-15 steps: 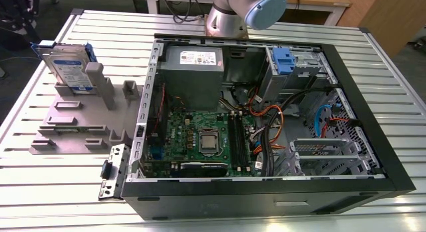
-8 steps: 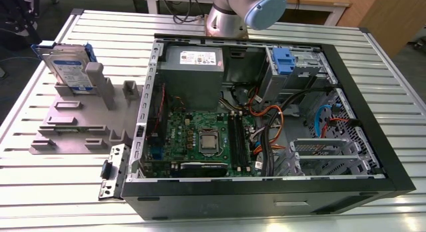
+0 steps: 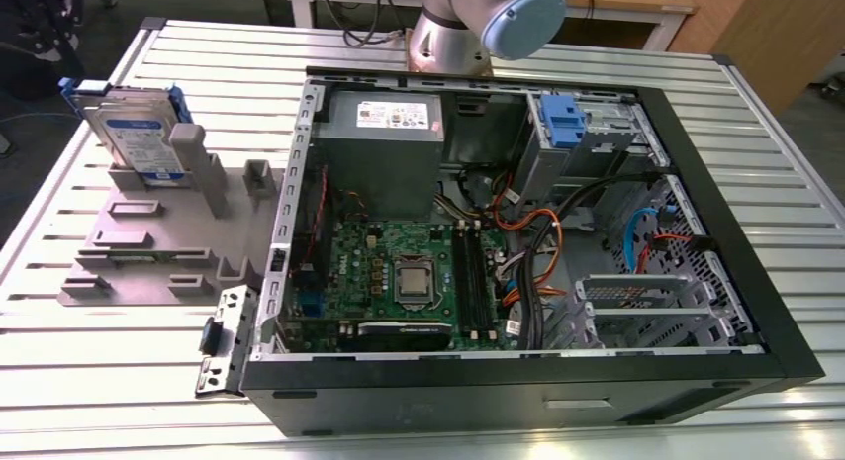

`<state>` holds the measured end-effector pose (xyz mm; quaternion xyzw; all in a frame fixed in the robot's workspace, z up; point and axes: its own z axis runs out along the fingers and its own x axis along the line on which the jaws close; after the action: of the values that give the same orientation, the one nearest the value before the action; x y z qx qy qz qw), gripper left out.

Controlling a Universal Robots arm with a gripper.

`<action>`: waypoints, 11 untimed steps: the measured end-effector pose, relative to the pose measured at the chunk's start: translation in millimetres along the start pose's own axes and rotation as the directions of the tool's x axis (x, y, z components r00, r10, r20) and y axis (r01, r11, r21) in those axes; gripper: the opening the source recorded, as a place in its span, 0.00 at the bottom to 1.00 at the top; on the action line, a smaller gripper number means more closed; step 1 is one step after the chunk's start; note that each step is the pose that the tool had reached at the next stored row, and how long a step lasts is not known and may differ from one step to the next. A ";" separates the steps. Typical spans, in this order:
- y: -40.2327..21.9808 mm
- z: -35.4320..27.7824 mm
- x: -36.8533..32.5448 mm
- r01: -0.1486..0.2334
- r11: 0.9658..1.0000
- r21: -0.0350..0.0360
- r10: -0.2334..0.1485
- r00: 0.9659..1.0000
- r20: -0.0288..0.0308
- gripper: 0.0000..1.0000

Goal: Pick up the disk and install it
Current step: 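Pick up the disk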

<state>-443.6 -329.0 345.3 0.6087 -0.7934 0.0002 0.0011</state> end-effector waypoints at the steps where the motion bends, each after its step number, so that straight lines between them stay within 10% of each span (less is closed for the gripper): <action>1: 0.0 0.1 0.0 0.003 1.000 0.000 -0.003 1.000 0.000 0.11; 11: 0.0 3.1 -0.1 0.093 0.996 0.001 -0.093 0.996 -0.003 0.41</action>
<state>-443.5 -328.9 342.1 0.6451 -0.7641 0.0015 0.0018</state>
